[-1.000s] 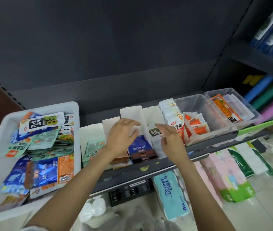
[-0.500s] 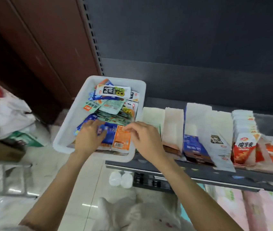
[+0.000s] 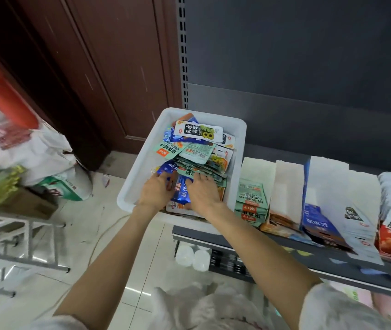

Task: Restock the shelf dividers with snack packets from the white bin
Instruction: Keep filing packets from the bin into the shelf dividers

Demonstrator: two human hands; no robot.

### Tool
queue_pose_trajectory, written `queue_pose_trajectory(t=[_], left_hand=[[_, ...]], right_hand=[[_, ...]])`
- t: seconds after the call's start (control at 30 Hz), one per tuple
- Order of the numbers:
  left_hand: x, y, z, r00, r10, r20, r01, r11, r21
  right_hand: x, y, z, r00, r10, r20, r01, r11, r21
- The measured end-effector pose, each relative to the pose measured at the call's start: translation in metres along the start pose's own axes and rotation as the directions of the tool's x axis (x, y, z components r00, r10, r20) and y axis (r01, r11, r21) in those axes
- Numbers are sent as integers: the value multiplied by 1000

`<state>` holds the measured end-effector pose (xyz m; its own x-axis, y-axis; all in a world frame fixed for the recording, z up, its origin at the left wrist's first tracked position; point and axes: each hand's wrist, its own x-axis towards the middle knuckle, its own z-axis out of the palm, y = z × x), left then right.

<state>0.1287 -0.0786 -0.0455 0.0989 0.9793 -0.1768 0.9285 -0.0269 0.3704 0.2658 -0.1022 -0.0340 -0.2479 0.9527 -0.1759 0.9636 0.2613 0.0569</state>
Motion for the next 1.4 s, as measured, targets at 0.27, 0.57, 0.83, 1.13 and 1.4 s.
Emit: queue_pose_trajectory(t=[0.27, 0.57, 0.83, 1.13, 1.4], left_hand=[[-23, 20, -34, 968, -248, 49, 165, 473, -866], [-42, 76, -64, 954, 258, 153, 6, 495, -869], [-37, 149, -44, 770, 626, -125, -601, 645, -472], [-41, 272, 27, 506, 823, -257, -856, 445, -263], [-33, 275, 67, 551, 834, 9, -827, 548, -130]], right_hand=[[-23, 15, -19, 907, 298, -296, -35, 756, 654], [-83, 75, -59, 914, 374, 156, 25, -437, 899], [-171, 146, -73, 668, 688, -284, 99, 296, 950], [-260, 199, -40, 323, 749, -578, -414, 661, 625], [-254, 207, 9, 604, 618, -503, -411, 782, 468]])
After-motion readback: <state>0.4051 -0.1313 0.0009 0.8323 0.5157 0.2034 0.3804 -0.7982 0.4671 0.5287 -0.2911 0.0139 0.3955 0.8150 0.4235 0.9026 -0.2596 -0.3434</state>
